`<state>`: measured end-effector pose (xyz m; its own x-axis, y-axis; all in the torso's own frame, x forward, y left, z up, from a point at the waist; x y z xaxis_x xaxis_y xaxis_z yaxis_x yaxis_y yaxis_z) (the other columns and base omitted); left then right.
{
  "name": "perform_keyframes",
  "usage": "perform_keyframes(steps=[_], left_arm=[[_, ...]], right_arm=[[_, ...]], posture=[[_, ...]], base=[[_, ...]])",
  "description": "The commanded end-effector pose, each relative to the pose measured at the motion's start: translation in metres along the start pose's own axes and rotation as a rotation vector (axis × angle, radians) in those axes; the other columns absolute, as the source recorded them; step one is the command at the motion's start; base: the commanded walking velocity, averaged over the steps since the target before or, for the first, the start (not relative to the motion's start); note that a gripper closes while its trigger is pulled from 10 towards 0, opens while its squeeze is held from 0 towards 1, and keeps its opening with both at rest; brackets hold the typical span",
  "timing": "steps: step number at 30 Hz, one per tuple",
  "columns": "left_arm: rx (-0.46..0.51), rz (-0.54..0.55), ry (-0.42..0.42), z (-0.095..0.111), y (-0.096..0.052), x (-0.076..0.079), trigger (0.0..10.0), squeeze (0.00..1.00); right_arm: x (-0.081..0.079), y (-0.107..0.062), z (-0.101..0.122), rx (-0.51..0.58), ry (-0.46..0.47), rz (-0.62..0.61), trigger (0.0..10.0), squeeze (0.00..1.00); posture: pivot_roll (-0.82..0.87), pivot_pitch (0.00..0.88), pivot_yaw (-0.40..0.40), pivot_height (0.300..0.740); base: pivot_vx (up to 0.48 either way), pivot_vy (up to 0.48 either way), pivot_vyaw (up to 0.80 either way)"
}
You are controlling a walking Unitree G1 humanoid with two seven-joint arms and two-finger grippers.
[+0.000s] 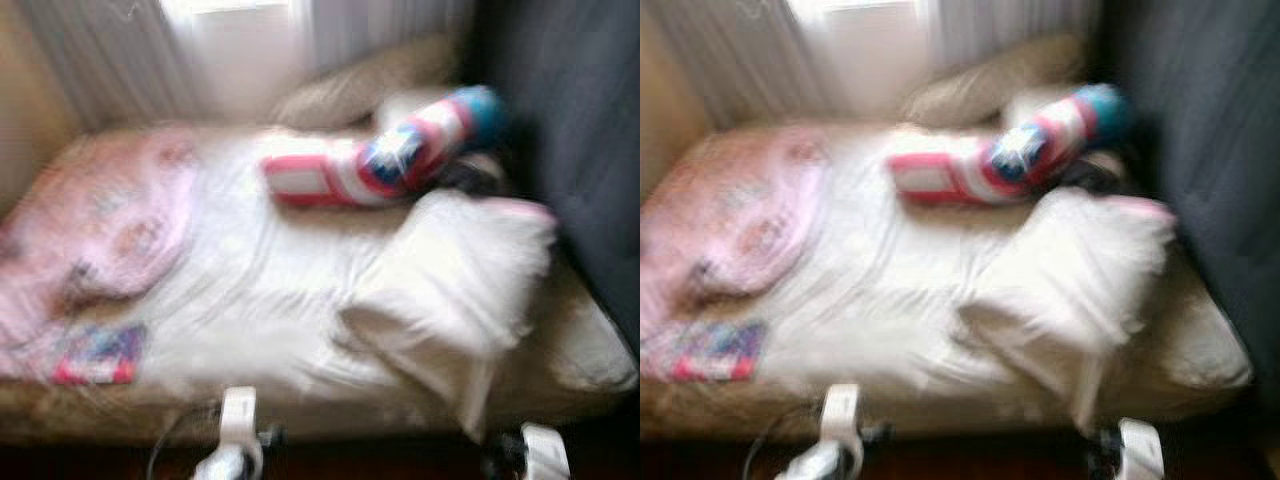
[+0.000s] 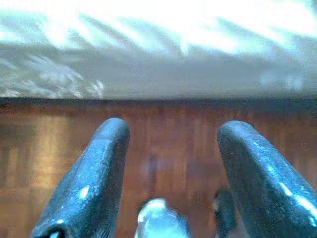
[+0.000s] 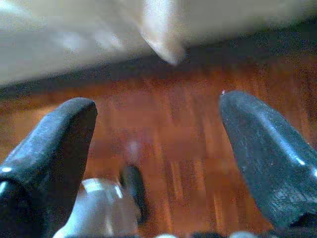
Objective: Clean up the room
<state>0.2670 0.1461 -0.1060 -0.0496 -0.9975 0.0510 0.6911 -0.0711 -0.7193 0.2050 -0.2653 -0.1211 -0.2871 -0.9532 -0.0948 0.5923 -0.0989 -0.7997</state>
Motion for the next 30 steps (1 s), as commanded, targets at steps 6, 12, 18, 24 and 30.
perform_keyframes(steps=[6,12,18,24,30], left_arm=[[-0.067,0.048,-0.005,-0.0255,-0.0069,-0.0195,10.0,0.0],[-0.068,0.054,-0.003,-0.0255,-0.0069,-0.0201,10.0,0.0],[-0.066,0.054,0.005,-0.0253,-0.0069,-0.0201,10.0,0.0],[-0.064,0.051,0.026,-0.0241,-0.0066,-0.0198,10.0,0.0],[-0.064,0.052,0.022,-0.0241,-0.0066,-0.0198,10.0,0.0]], right_arm=[[-0.02,0.0051,0.0175,0.052,-0.001,0.048,10.0,0.0],[-0.0197,0.005,0.0178,0.055,0.001,0.048,10.0,0.0],[-0.0193,0.005,0.0182,0.057,0.0,0.044,10.0,0.0],[-0.0194,0.005,0.0187,0.059,0.001,0.046,10.0,0.0],[-0.0193,0.005,0.0188,0.059,0.0,0.045,10.0,0.0]], posture=[[0.04,0.0,0.052,0.731],[0.04,0.0,0.053,0.731],[0.04,0.0,0.052,0.731],[0.04,0.0,0.052,0.731],[0.04,0.0,0.051,0.731]], base=[[0.279,0.0,0.0],[0.0,0.0,0.0],[0.0,0.0,0.0],[0.0,-0.209,0.0],[0.0,-0.466,0.0]])
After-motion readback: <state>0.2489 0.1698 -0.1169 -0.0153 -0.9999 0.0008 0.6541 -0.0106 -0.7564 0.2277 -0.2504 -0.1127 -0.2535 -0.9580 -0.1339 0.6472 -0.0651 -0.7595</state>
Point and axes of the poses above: a point about 5 cm out from each wrist's last joint towards the gripper, its own y axis pointing out of the wrist towards the gripper, its own z axis along the axis of the wrist's last joint, x = y × z, the point moved 6 cm from there along y, pointing out of the wrist towards the gripper, and after that the axes turned 5 degrees about y, right-handed, at the moved point
